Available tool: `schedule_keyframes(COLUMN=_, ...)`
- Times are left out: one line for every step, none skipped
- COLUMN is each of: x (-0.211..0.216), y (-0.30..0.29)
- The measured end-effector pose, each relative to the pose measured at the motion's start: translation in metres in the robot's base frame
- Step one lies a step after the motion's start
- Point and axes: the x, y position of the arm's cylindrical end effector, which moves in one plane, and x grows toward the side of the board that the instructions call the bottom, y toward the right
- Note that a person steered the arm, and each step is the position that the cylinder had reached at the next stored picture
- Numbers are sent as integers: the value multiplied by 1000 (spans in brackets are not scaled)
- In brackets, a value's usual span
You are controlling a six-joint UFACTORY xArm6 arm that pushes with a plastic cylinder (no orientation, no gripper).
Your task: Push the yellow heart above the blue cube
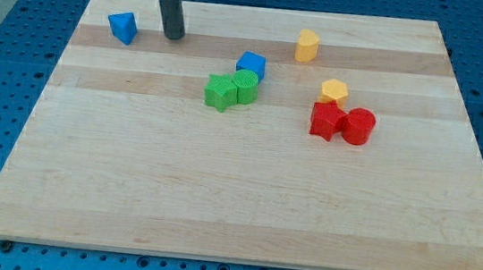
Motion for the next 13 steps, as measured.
schedule_keyframes(x=-34, y=50)
schedule_keyframes(x=-37, y=141)
schedule_keyframes(x=-37, y=173)
schedule_keyframes(x=-38, y=186)
schedule_keyframes(x=-38, y=229)
schedule_keyframes(x=-38, y=250)
schedule_keyframes(x=-38, y=255)
schedule_keyframes(x=-8, y=239)
schedule_keyframes(x=-1, y=239)
schedule_keyframes(x=7, y=239)
schedule_keyframes(x=11, y=239)
schedule_keyframes(x=16, y=239)
schedule_keyframes(x=23, y=240)
